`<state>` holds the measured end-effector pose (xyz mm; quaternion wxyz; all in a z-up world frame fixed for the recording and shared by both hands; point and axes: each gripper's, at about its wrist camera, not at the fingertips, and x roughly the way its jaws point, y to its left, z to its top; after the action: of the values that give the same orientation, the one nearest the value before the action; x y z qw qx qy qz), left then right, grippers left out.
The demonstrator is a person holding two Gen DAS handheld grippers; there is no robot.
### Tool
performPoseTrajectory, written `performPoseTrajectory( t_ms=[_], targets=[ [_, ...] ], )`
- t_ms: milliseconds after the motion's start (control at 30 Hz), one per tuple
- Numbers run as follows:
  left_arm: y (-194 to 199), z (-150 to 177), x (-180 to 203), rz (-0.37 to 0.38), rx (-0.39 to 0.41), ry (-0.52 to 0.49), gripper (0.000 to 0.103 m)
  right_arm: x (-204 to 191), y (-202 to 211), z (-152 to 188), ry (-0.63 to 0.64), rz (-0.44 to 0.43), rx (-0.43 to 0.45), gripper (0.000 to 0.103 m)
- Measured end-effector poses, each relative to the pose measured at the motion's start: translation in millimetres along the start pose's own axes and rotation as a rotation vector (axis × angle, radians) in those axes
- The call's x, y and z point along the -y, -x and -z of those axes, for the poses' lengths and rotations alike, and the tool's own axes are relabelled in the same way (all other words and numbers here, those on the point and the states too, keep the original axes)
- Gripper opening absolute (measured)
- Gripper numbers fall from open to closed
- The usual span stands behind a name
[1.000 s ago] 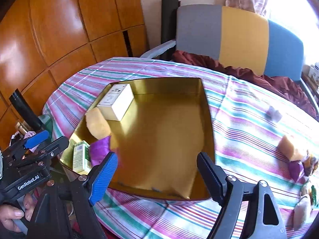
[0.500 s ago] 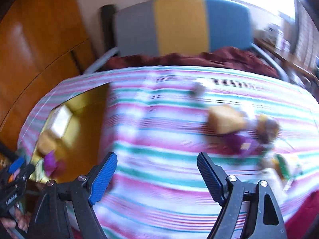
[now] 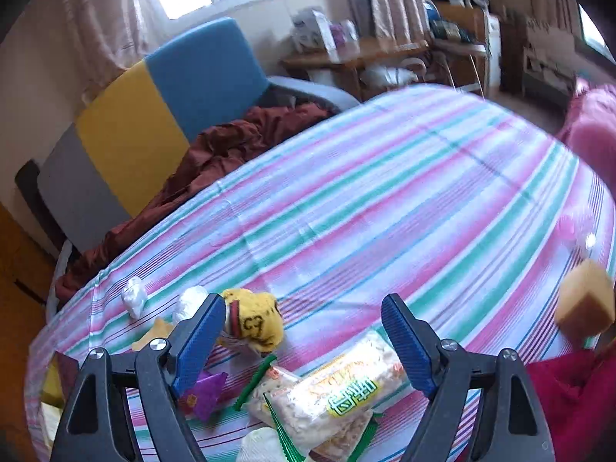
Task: Organize objects
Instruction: 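Move both grippers back over the remaining items on the tablecloth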
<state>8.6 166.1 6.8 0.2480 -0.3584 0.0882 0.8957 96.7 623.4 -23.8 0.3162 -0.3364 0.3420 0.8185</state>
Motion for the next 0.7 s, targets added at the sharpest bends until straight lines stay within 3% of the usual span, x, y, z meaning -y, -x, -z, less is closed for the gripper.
performPoseTrajectory(
  t_ms=[167,500,700],
  targets=[
    [-22,-21,42,0.094,-0.039,-0.027,0.078,12,-6,-1,-0.071,-0.060,-0.046,0.084],
    [-78,-73,119,0.264,-0.151,-0.021,0.082,0,-9,1,-0.020,-0.102,-0.069,0.084],
    [-119,-95,132,0.287,-0.235,0.035,0.082,4,-10,0,-0.037,-0.139,-0.084,0.084]
  ],
)
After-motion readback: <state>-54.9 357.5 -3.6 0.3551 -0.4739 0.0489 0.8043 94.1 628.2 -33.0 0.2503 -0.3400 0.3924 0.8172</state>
